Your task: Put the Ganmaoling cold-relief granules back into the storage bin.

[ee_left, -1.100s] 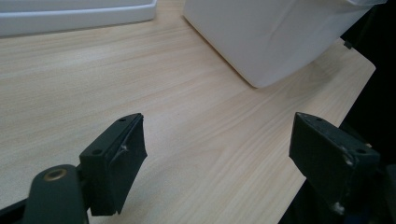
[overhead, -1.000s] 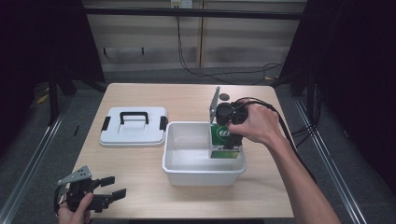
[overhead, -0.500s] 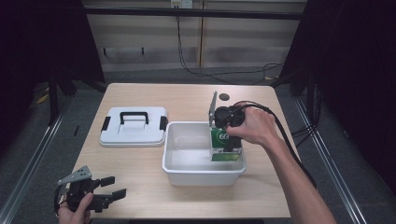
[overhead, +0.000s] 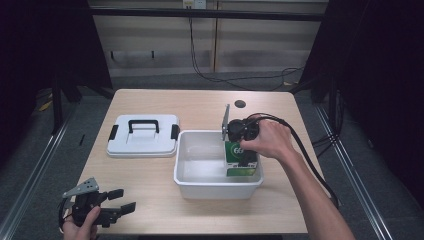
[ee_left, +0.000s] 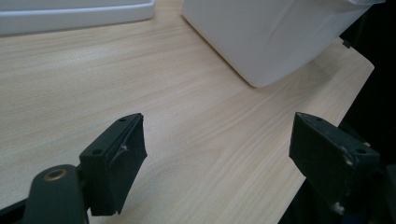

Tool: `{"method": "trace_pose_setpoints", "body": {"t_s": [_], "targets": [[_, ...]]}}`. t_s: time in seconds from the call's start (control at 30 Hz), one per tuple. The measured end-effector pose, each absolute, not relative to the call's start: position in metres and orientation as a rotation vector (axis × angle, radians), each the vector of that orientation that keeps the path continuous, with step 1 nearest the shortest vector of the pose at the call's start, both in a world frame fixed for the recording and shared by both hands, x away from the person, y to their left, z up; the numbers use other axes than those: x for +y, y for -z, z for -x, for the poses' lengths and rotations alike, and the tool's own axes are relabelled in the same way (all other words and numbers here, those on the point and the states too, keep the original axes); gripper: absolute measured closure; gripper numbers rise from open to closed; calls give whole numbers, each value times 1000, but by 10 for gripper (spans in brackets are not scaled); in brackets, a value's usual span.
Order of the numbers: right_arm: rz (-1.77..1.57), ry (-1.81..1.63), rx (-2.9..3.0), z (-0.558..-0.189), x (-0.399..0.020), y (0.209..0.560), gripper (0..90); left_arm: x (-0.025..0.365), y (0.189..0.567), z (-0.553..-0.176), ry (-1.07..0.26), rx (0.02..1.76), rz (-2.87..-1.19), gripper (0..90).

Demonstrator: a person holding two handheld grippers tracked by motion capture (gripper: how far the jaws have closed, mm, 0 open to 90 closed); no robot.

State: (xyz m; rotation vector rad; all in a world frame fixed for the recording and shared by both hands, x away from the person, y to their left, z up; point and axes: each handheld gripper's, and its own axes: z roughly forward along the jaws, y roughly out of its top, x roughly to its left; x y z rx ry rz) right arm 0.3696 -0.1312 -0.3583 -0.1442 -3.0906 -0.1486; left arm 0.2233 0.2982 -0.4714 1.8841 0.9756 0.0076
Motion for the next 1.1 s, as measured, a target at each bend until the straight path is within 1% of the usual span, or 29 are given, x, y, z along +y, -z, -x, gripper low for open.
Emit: {"method": "trace_pose_setpoints", "body": {"t_s": [1.1], "targets": [[210, 66, -3076, -370, -129, 396, 146, 297, 472, -226, 2, 970, -1883, 186]]}}
